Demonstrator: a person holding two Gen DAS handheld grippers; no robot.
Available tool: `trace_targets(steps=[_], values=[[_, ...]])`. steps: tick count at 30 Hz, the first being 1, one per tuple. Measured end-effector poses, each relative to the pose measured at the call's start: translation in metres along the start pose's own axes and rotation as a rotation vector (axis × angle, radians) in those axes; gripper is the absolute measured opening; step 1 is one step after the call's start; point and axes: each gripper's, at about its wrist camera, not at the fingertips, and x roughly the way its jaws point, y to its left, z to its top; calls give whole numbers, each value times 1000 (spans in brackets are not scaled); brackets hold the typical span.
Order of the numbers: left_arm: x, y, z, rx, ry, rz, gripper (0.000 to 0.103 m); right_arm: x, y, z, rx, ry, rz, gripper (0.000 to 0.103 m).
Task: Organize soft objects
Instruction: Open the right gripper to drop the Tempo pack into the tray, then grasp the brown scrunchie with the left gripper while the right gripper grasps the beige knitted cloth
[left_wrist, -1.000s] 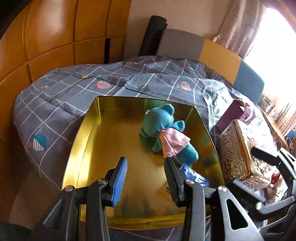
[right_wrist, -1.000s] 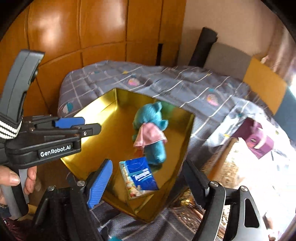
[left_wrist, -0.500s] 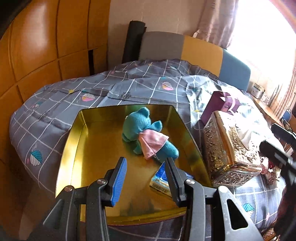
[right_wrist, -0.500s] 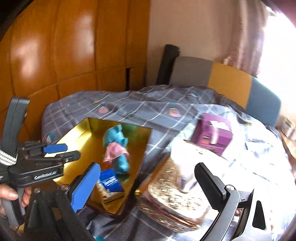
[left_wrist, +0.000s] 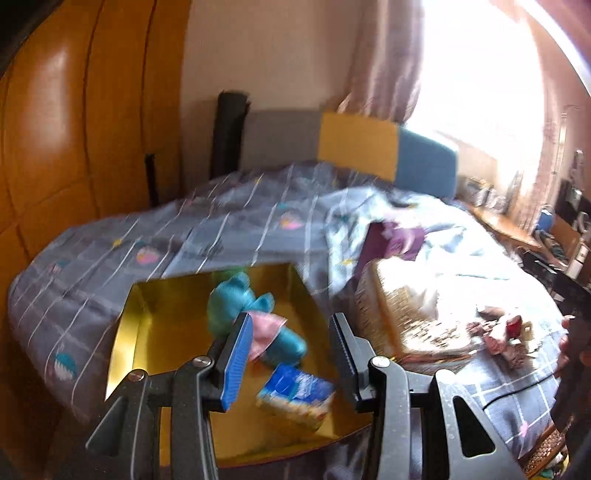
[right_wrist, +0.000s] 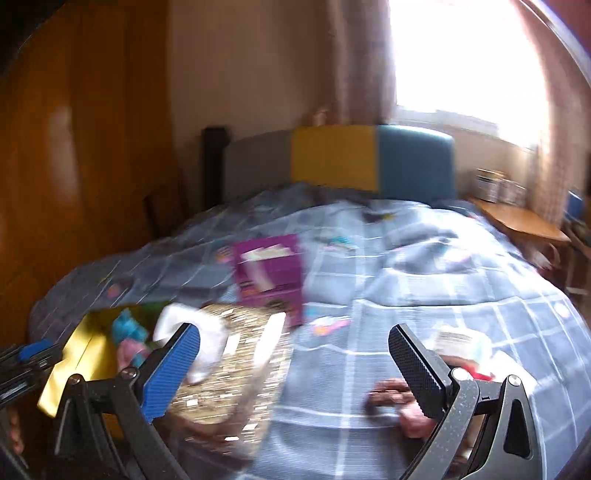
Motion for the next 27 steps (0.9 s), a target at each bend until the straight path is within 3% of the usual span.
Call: trace_targets(steps=[3, 5, 12, 15, 16, 20, 22, 27], values=[[-7, -10, 6, -4, -39, -121, 43, -11, -37, 3, 62, -57, -138, 103], [-6, -21, 12, 12, -16, -217, 44, -17, -70, 5, 132, -88, -209, 103], [1, -91, 22, 221, 18, -297, 44, -17, -181, -5, 383, 14, -327, 103], [5, -123, 25, 289, 37, -369, 54, -12, -216, -24, 453, 84, -356, 103], [7, -134, 27, 297, 53, -396, 62, -10, -226, -30, 477, 95, -370, 103], [14, -172, 30, 335, 91, -494, 75, -12, -258, -52, 647, 98, -373, 103], [18, -191, 28, 362, 106, -512, 83, -15, -262, -53, 671, 79, -376, 103], [40, -242, 13, 443, 179, -513, 89, -14, -260, -50, 685, 72, -328, 103]])
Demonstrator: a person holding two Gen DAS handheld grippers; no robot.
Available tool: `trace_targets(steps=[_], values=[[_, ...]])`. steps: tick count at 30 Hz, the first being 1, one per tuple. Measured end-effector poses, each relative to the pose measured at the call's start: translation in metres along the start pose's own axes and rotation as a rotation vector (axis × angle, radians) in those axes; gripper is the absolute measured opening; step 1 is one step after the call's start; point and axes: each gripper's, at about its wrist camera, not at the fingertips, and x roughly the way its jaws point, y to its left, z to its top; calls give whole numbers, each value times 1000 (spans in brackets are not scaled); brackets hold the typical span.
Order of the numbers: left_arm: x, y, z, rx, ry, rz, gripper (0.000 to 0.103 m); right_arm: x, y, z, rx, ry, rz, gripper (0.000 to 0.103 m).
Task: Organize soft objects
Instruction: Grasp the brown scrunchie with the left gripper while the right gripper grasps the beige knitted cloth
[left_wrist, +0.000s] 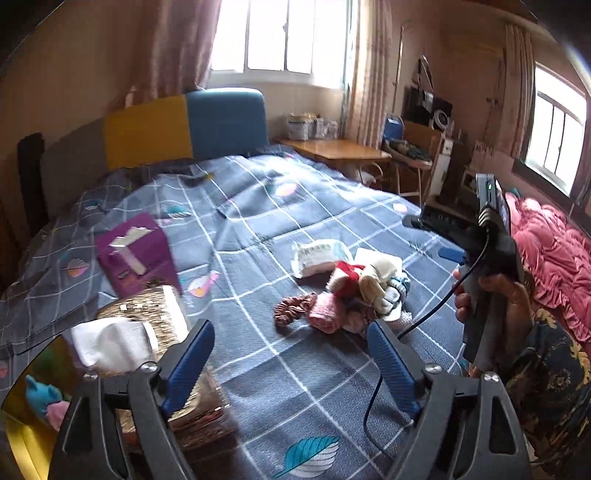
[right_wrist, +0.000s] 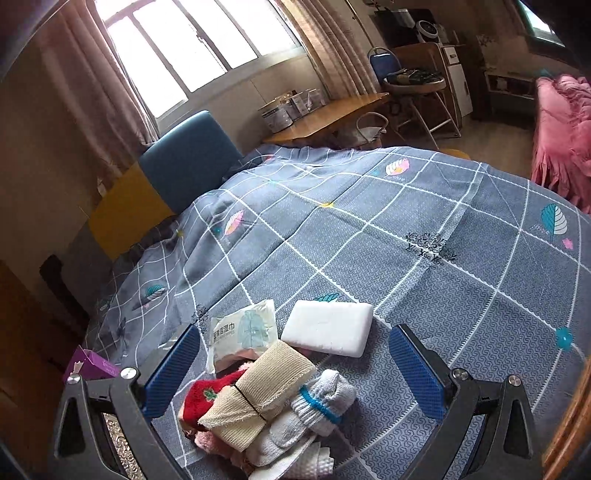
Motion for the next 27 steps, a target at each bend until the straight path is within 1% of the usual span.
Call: trace_targets(steps=[3, 5, 7, 10, 11, 15, 19, 23, 24, 25, 26, 27], values=[[40, -12, 8, 32, 116, 44, 88, 1, 2, -1, -5, 12, 15, 103], [67, -16, 11, 33, 178, 70, 78, 2, 3, -2, -10, 18, 22, 103], [89, -18, 11, 44, 208, 93, 74, 3, 4, -2, -15, 23, 28, 103], [122, -19, 13, 38, 263, 94, 65, 3, 3, -3, -14, 30, 42, 103], [131, -18, 13, 30, 283, 92, 64, 3, 2, -3, -11, 31, 48, 103], [161, -19, 13, 41, 329, 66, 57, 3, -1, -3, 6, 43, 68, 103], [185, -23, 15, 62, 350, 59, 57, 4, -2, -3, 22, 54, 89, 103], [206, -20, 16, 35, 363, 45, 56, 6, -4, -3, 36, 69, 99, 103], [210, -17, 17, 9, 365, 31, 53, 6, -5, -4, 39, 72, 100, 103], [214, -12, 17, -29, 370, 5, 42, 6, -5, -4, 41, 73, 101, 103], [216, -7, 18, -77, 371, -27, 34, 7, -5, -4, 40, 73, 99, 103], [216, -2, 19, -112, 364, -40, 21, 7, -4, -4, 37, 73, 97, 103]])
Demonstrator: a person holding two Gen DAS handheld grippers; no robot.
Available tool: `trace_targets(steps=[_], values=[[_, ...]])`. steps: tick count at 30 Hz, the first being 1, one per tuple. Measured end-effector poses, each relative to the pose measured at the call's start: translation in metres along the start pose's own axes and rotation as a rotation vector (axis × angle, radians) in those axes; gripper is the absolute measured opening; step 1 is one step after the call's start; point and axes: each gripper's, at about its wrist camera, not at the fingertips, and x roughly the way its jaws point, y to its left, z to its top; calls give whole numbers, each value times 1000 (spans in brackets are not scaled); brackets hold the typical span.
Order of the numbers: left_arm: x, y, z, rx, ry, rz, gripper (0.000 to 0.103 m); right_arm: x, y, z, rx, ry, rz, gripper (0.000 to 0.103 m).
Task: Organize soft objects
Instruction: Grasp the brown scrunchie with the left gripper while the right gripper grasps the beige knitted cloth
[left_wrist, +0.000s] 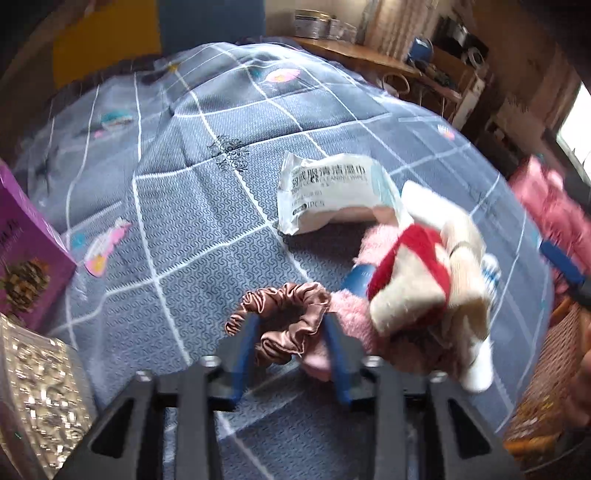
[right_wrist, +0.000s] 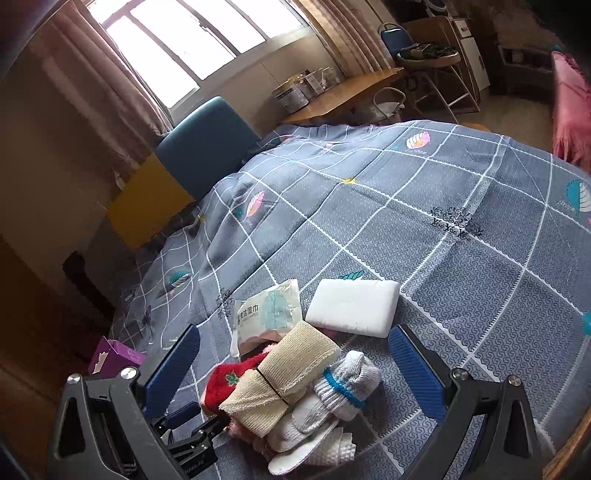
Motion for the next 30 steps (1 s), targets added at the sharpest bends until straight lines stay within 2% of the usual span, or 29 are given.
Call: trace_targets(steps=[2, 4, 8, 14, 16, 21, 25, 28, 30], values=[[-2, 4, -3, -14, -13, 15, 8, 0, 2, 0, -10, -5, -5, 103], [-8, 7, -9, -24, -35, 4, 4, -2, 4, 0, -23, -16, -14, 103], [-25, 11, -24, -69, -81, -14, 4, -2, 6, -1, -36, -24, -23, 103], [-2, -5, -32, 18, -10, 78, 4, -2, 5, 0, -32, -25, -15, 103], [5, -5, -33, 19, 3, 77, 4, -1, 3, 0, -16, -14, 5, 103], [-12, 5, -40, -40, -48, 45, 2, 3, -1, 1, 15, 7, 34, 101], [-33, 1, -47, -38, -104, 40, 2, 12, -4, 0, 45, 60, 59, 90], [-41, -1, -49, -34, -115, 25, 2, 30, 1, -6, 31, 156, 72, 80], [-45, -3, -51, -28, -126, 21, 2, 47, 5, -11, 36, 238, 85, 78]])
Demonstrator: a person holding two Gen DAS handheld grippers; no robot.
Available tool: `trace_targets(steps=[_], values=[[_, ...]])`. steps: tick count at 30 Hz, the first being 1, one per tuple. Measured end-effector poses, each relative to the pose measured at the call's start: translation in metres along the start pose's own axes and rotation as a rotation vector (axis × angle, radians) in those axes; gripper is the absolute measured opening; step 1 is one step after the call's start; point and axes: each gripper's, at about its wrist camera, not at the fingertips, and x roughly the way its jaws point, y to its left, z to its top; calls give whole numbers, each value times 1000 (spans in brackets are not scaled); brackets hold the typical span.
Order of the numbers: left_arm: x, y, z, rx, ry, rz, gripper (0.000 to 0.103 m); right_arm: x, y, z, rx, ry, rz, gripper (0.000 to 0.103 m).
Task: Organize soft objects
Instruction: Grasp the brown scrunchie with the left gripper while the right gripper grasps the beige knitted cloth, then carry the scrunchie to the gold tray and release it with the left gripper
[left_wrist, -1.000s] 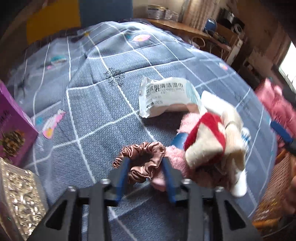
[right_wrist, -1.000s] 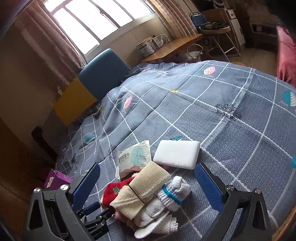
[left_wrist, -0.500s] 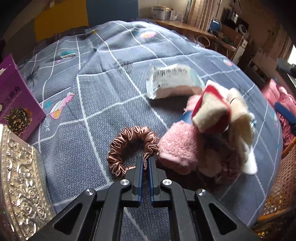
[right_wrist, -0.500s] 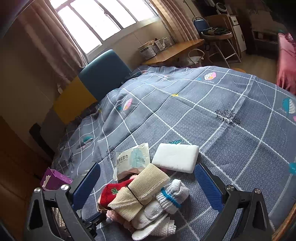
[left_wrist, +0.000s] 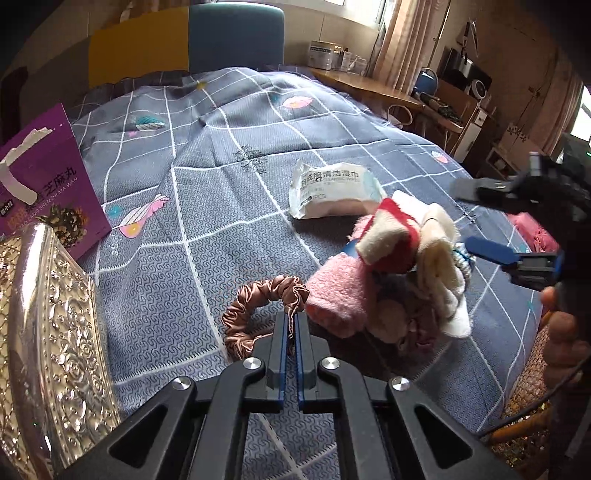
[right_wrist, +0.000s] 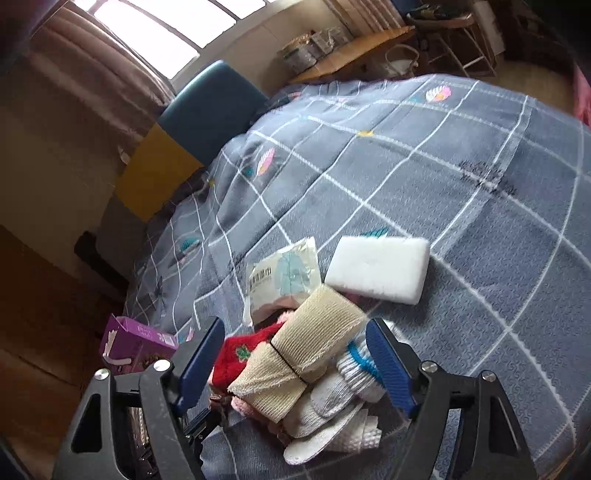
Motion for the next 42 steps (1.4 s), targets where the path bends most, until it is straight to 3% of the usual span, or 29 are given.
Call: trace_targets(steps=[7, 10, 13, 19, 23, 28, 32, 36, 42], values=[[-16, 0, 0, -24, -36, -17, 2, 42, 24, -3, -107, 122, -79, 76], [-27, 1, 4, -30, -53, -29, 2, 49, 24, -9, -151, 162, -113, 47], [-39, 2, 14, -40, -74, -44, 2, 43, 16, -9, -124, 160, -93, 37], [-66, 4, 54, -46, -116, -71, 2, 36, 4, -6, -43, 152, -66, 33], [-81, 29, 100, -117, -138, -91, 2, 40, -4, -6, 10, 169, -40, 34], [-119, 86, 144, -184, -250, 42, 2, 40, -5, -6, 22, 170, -31, 37], [-149, 152, 150, -280, -302, 165, 2, 41, -8, -5, 41, 171, -13, 38], [-169, 220, 120, -380, -320, 288, 2, 41, -16, -3, 115, 167, 37, 41], [-176, 296, 35, -530, -271, 396, 2, 38, -23, -2, 163, 150, 49, 40]])
